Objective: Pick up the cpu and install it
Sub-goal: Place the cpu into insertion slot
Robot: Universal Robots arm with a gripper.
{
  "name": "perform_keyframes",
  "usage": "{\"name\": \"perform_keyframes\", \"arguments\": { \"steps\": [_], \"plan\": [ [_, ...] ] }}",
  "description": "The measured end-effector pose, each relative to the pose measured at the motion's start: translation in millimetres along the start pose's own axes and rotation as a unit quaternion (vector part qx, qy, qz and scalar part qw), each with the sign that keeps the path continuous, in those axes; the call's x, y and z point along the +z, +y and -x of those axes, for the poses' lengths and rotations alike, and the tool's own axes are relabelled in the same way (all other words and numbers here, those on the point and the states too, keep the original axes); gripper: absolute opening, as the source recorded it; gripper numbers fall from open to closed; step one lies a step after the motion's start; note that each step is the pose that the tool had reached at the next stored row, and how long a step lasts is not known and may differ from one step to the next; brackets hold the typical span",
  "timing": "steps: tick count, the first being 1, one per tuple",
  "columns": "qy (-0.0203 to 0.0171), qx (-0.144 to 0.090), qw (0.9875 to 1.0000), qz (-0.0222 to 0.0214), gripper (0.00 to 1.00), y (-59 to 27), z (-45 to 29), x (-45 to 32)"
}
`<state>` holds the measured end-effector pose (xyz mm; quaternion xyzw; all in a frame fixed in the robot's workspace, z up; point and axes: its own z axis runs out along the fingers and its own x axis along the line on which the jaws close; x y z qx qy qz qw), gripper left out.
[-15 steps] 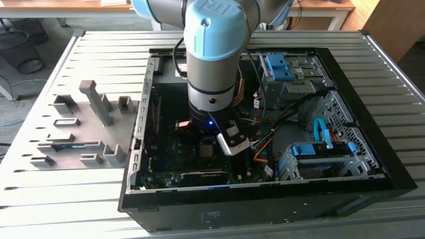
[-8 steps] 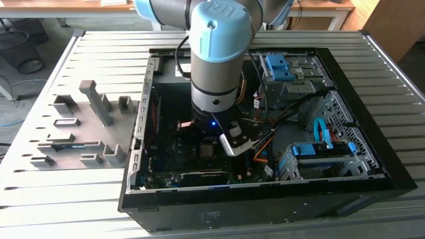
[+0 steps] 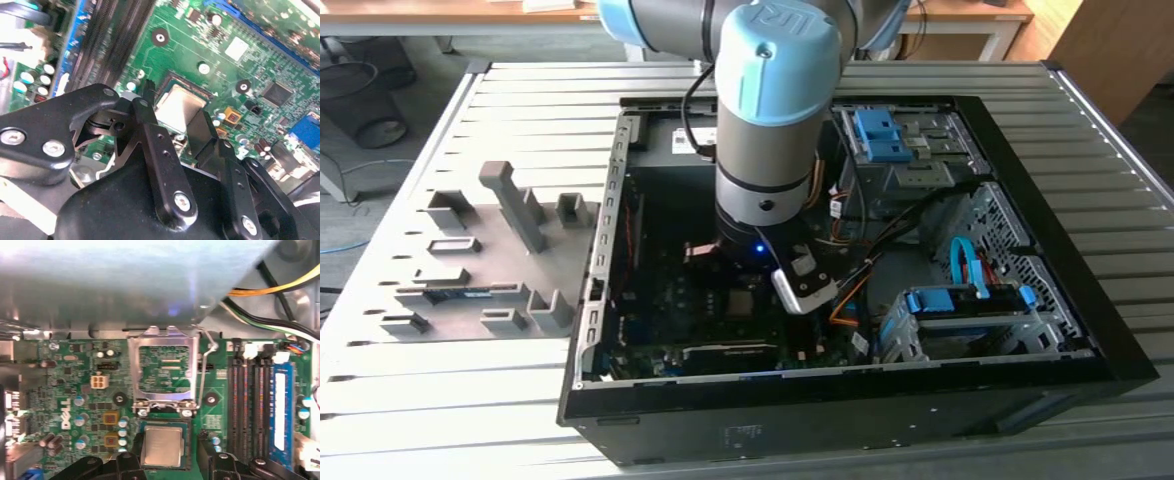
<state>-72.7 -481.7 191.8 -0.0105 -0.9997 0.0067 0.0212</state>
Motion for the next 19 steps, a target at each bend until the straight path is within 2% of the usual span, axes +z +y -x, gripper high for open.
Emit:
{"name": "perform_keyframes", "arguments": {
  "steps": [2, 5, 9, 13, 19],
  "plan": [
    [0.0008, 0.0, 1.0, -0.0001, 0.53, 0.0, 2.8, -0.2],
    [0.0009, 0.0, 1.0, -0.0002, 0.53, 0.0, 3.1, -0.5],
    [0.0008, 0.0, 1.0, -0.0001, 0.53, -0.1, 2.9, -8.2],
    [0.0008, 0.0, 1.0, 0.0, 0.53, 0.0, 2.9, -7.4],
    [0.0008, 0.0, 1.0, -0.0005, 0.53, 0.5, 0.1, -0.1]
  ]
}}
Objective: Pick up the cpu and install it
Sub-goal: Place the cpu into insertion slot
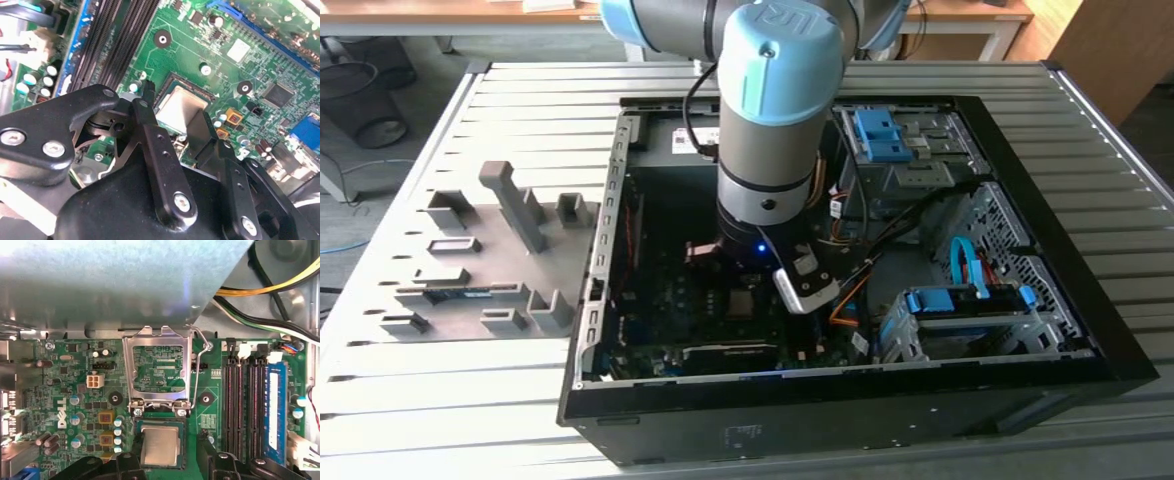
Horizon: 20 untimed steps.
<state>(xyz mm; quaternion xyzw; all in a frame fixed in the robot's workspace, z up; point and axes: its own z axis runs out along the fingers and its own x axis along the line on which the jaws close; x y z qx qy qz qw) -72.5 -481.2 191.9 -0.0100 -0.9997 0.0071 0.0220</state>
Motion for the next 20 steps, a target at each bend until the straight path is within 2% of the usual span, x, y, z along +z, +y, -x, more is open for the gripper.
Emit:
{"name": "perform_keyframes", "arguments": {
  "steps": [1, 4, 20],
  "plan": [
    [-0.0005, 0.0, 1.0, -0.0001, 0.53, 0.2, -1.8, 0.1],
    [-0.0058, 0.0, 1.0, -0.0002, 0.53, 0.3, -6.7, -1.4],
    [-0.0062, 0.001, 1.0, -0.0003, 0.53, 0.6, -12.7, 6.6]
  ]
}}
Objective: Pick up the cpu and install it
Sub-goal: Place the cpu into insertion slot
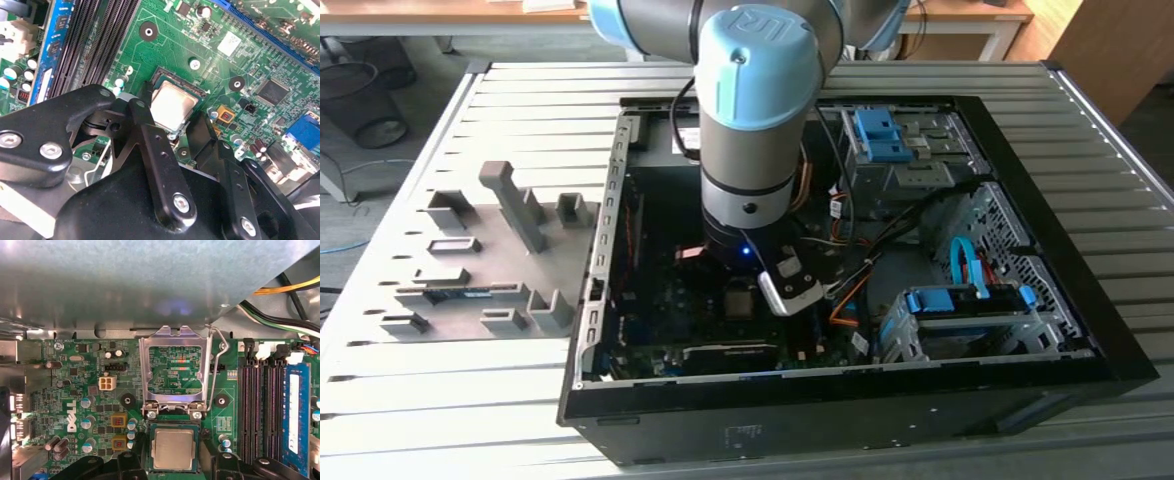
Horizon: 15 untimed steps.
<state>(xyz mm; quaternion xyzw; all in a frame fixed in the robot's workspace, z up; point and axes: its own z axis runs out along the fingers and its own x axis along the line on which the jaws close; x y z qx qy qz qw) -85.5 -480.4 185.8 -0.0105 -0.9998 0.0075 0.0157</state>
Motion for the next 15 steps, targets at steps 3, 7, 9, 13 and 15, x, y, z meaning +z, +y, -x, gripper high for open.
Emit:
{"name": "perform_keyframes", "arguments": {
  "steps": [3, 7, 9, 13, 15],
  "plan": [
    [0.0, 0.0, 1.0, 0.0003, 0.53, -1.5, -0.2, 0.1],
    [0.0001, 0.0, 1.0, 0.0001, 0.53, -4.3, -0.3, 0.1],
    [0.0001, 0.0, 1.0, 0.0, 0.53, -5.4, -0.3, 0.1],
    [0.0004, 0.0, 1.0, -0.0001, 0.53, -5.7, 0.9, 0.0],
    [0.0005, 0.0, 1.0, -0.0002, 0.53, -5.7, 2.7, -0.2]
  ]
}}
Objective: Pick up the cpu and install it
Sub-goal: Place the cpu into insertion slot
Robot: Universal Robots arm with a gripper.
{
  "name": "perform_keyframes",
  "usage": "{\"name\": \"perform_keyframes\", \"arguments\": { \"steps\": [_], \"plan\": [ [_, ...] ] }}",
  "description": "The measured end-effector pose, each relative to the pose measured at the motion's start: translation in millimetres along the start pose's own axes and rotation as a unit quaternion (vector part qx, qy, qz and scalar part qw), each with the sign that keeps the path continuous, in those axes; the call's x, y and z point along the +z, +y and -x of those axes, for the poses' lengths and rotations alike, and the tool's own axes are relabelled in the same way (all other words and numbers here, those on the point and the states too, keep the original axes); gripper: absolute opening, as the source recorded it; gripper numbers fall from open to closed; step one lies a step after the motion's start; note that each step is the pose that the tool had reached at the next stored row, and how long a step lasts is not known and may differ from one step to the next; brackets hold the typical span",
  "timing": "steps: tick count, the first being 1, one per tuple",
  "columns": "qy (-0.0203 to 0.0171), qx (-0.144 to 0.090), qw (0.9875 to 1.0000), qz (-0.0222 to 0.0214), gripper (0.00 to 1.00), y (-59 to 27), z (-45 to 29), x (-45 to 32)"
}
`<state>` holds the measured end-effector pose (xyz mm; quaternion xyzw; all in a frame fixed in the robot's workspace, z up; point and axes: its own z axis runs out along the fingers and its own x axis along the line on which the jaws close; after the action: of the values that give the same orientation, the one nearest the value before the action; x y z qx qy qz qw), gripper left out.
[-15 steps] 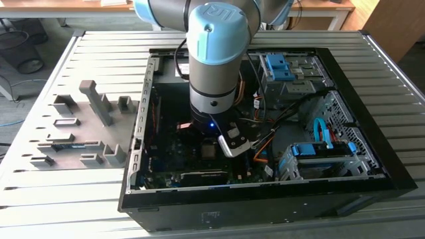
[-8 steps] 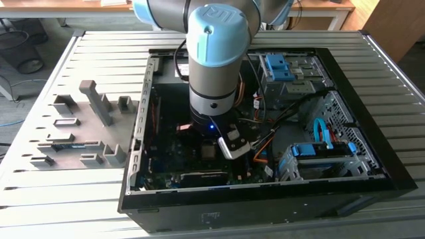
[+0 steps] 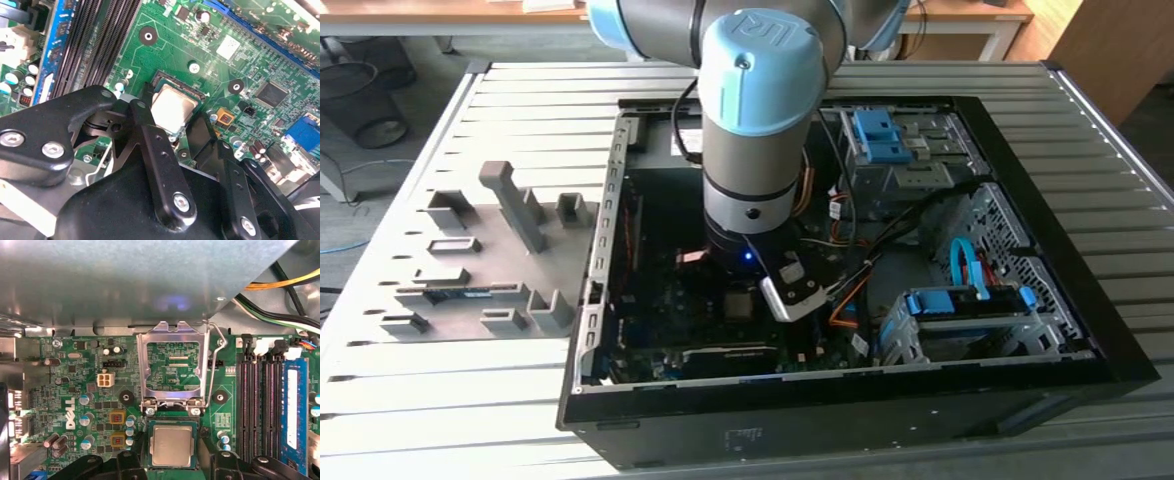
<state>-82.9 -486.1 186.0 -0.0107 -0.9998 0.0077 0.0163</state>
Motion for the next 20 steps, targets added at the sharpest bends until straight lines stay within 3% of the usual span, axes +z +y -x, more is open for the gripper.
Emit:
{"name": "perform_keyframes", "arguments": {
  "steps": [5, 17, 20],
  "plan": [
    [0.0004, 0.0, 1.0, 0.0006, 0.53, 0.3, 4.2, -1.7],
    [-0.0011, 0.0, 1.0, -0.0003, 0.53, 0.1, 3.0, -10.2],
    [-0.0002, -0.006, 1.0, -0.0036, 0.53, 0.1, 3.1, -10.1]
  ]
}}
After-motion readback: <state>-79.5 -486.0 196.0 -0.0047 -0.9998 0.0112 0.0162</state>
